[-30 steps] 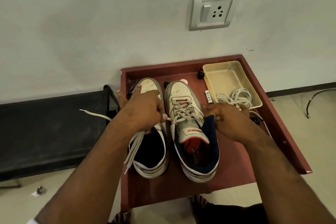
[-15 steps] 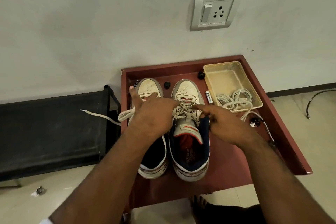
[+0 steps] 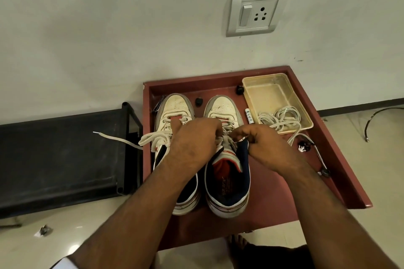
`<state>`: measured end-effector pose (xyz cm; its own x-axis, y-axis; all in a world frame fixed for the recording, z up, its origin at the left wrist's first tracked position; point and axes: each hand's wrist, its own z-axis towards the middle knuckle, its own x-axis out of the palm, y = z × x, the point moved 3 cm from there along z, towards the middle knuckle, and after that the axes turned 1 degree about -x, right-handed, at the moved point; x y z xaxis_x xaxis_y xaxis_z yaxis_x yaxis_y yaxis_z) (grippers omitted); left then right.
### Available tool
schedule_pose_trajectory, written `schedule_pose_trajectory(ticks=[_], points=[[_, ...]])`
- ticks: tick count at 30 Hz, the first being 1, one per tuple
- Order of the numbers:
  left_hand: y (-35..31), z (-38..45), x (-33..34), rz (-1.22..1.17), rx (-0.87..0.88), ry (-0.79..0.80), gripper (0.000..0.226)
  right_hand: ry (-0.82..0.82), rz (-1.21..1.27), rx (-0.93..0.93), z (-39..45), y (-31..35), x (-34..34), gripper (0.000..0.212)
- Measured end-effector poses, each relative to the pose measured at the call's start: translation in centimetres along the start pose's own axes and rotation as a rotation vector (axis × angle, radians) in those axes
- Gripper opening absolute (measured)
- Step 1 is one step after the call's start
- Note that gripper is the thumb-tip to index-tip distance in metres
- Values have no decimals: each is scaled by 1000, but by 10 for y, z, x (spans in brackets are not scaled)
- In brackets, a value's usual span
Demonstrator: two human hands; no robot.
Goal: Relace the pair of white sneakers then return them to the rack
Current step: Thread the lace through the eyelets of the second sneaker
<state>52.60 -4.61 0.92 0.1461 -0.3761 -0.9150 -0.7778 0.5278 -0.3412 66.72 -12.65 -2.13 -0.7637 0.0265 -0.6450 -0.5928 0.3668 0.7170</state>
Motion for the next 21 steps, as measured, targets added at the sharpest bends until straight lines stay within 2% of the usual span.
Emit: schedule_pose_trajectory(ticks=[4, 9, 13, 16, 18, 20, 21], points=[[3, 1, 1, -59, -10, -21, 19, -26, -8, -6, 0, -1, 0, 51], [11, 0, -7, -42, -71, -39, 30, 1, -58, 59, -6, -1, -9, 22], [17, -4, -14, 65, -151, -142, 18, -8, -67, 70, -9, -5, -21, 15], [18, -6, -18, 115, -174, -137, 14, -45, -91, 112, -17, -7, -32, 13], [17, -6, -23, 86, -155, -150, 11, -95, 70, 105, -30, 1, -45, 5], [16, -7, -37, -77, -125, -236, 3, -126, 489, 43, -46, 21, -62, 5], [15, -9, -44, -203, -109, -252, 14, -121, 711, -14, -52, 34, -69, 10]])
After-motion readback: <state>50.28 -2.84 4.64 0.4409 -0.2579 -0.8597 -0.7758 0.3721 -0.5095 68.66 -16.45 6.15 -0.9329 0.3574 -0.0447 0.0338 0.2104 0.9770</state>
